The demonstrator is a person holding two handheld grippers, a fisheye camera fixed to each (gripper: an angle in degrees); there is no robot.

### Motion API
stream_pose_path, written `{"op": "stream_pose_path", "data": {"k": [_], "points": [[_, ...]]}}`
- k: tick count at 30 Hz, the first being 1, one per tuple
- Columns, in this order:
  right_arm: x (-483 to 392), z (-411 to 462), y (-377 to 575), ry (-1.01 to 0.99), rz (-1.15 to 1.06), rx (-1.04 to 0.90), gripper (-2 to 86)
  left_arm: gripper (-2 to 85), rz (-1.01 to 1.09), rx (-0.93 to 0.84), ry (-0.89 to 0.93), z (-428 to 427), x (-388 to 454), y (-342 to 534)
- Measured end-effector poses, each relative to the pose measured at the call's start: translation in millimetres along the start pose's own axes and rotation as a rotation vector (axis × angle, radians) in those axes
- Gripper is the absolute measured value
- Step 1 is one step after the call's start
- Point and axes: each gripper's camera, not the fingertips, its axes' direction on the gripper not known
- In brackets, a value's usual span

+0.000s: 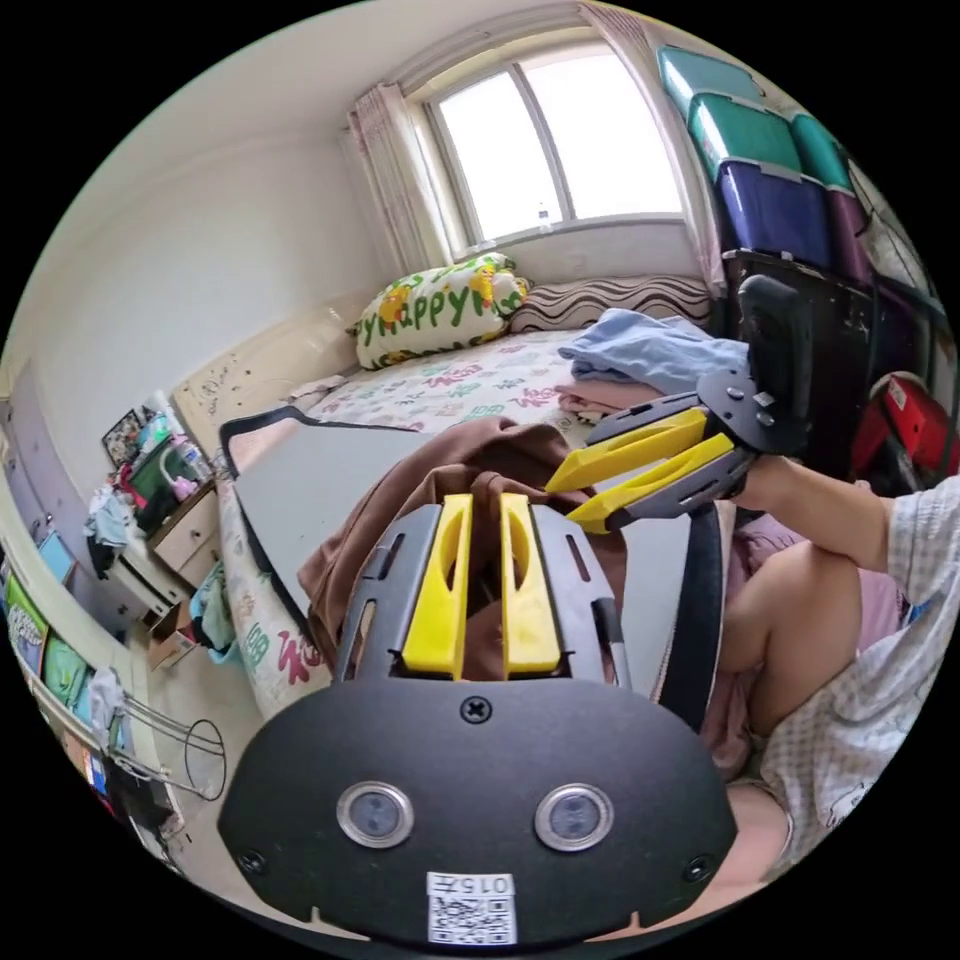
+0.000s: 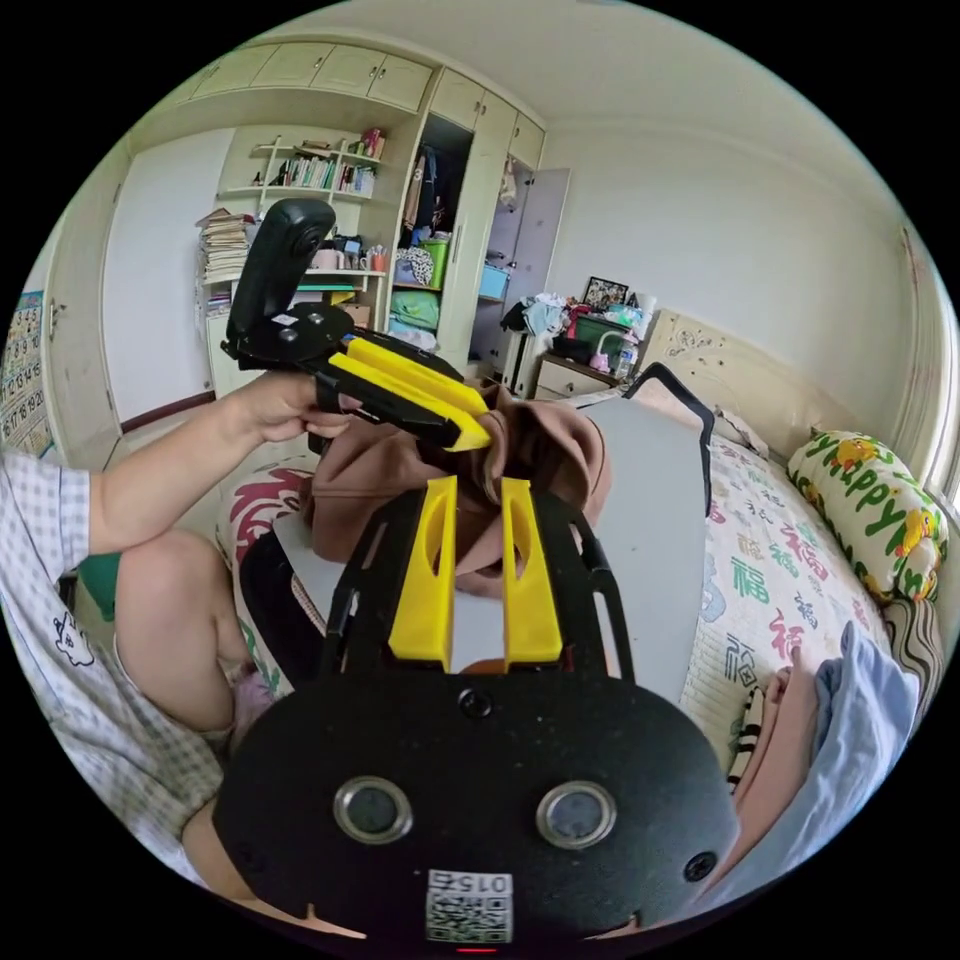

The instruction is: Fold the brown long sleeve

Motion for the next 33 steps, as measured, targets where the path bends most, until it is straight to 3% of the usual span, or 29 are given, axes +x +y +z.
{"op": "stream_pose_path", "data": {"k": [5,9,11,16,18,21,24,27,33], "points": [[-20,1,-8,-0.087,-0.031,0.008,6.2,2.1,-0.182,0.270,0.045,-58,-30,25],[-35,19,-6,0.317,-0.039,-0.073,0.4,1.5,-0.305,0.520,0.123,-108,-50,60],[-20,27,0,0.346,0.006,-0.131,-0.1,1.3,-0.347,0.603,0.178,-124,-59,76],[46,28,28,0.209,0.297,-0.286,-0.3,1.2,-0.318,0.616,0.201,-136,-59,97],[57,7,35,0.134,0.372,-0.208,0.0,1.2,-0.325,0.618,0.232,-135,-62,105],[43,-52,30,0.001,0.287,0.056,1.4,1.2,-0.347,0.626,0.264,-131,-68,117],[13,-87,26,0.087,0.160,0.205,5.1,1.2,-0.374,0.648,0.329,-127,-76,131],[6,-86,31,0.163,0.138,0.239,5.9,1.2,-0.424,0.663,0.376,-124,-87,148],[27,-77,16,0.000,0.155,0.243,9.6,1.1,-0.461,0.648,0.403,-130,-93,171]]}}
